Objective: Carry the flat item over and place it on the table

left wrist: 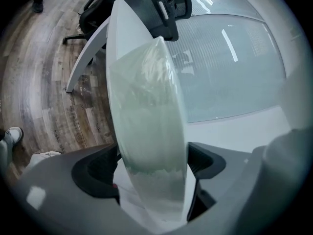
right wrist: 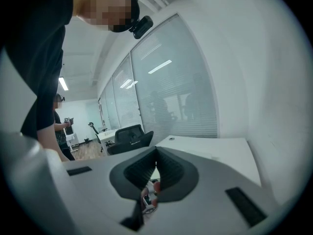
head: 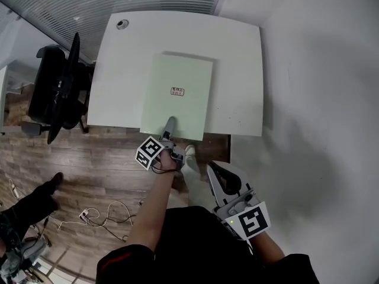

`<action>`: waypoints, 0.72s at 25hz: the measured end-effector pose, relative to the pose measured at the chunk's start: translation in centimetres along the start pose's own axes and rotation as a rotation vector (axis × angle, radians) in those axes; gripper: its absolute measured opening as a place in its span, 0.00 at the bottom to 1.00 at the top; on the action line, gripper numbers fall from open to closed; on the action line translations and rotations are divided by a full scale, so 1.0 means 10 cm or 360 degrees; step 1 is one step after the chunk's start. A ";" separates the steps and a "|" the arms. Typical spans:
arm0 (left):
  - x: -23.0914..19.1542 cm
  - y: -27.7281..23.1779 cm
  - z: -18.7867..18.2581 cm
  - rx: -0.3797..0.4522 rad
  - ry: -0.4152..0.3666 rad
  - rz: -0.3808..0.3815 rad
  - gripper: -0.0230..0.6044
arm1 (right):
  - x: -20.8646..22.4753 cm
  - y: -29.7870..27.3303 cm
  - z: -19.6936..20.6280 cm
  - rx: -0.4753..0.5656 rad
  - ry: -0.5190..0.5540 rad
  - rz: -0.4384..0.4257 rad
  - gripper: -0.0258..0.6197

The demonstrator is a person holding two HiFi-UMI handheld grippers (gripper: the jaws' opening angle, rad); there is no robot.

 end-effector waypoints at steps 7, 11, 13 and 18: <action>0.03 -0.06 -0.03 -0.0024 -0.0071 -0.0072 0.74 | -0.01 -0.06 -0.01 -0.0001 -0.0002 -0.0003 0.04; 0.06 -0.04 -0.04 -0.0055 -0.0132 -0.0126 0.75 | -0.04 -0.08 -0.03 0.0003 0.0021 -0.0015 0.04; 0.08 -0.02 -0.05 -0.0047 -0.0160 -0.0146 0.74 | -0.08 -0.09 -0.06 0.0005 0.0038 -0.0024 0.04; 0.07 0.13 -0.05 -0.0013 -0.0193 -0.0210 0.74 | -0.16 -0.07 -0.08 0.0027 0.0028 -0.0014 0.04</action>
Point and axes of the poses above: the fingertips, and each gripper's own axes: y backward along the fingers, x to its right, z out of its underside, the point moved 4 cm from there along y, backward along the fingers, and after that the axes turned 11 degrees about y, right-handed, at the moved point
